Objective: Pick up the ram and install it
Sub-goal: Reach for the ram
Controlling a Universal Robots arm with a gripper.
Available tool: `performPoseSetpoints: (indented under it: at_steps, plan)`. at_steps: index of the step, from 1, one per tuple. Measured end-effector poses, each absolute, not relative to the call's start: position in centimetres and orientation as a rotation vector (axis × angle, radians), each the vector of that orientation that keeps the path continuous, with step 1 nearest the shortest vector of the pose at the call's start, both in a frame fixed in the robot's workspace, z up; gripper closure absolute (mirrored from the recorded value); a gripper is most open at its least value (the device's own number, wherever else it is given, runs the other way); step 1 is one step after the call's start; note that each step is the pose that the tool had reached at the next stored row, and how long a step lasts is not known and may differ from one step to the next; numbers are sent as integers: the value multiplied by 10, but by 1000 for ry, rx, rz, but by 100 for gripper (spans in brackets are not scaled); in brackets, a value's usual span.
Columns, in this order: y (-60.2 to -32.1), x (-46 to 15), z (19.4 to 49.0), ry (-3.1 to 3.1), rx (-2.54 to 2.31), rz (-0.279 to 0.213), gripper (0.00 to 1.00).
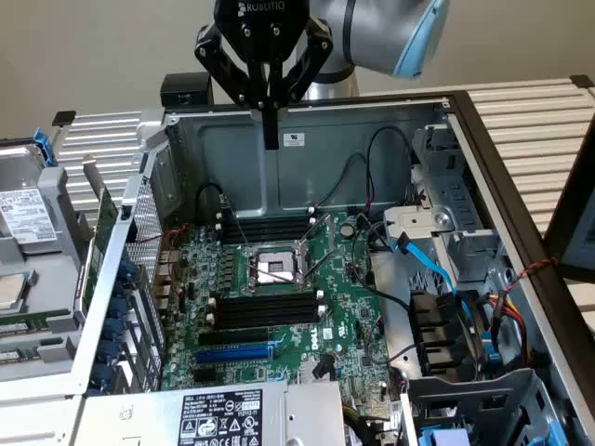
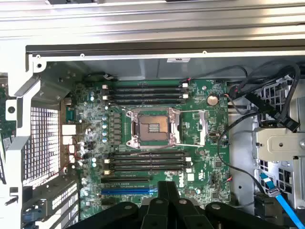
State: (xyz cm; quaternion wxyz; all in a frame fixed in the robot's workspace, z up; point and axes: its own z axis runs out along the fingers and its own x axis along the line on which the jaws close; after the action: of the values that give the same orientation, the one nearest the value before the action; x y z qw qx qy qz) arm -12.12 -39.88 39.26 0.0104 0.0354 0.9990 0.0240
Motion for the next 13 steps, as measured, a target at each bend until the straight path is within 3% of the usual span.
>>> performPoseSetpoints:
  at_steps: [13]
  plan:
    - [-399,-124,393,3118,111,75,90]
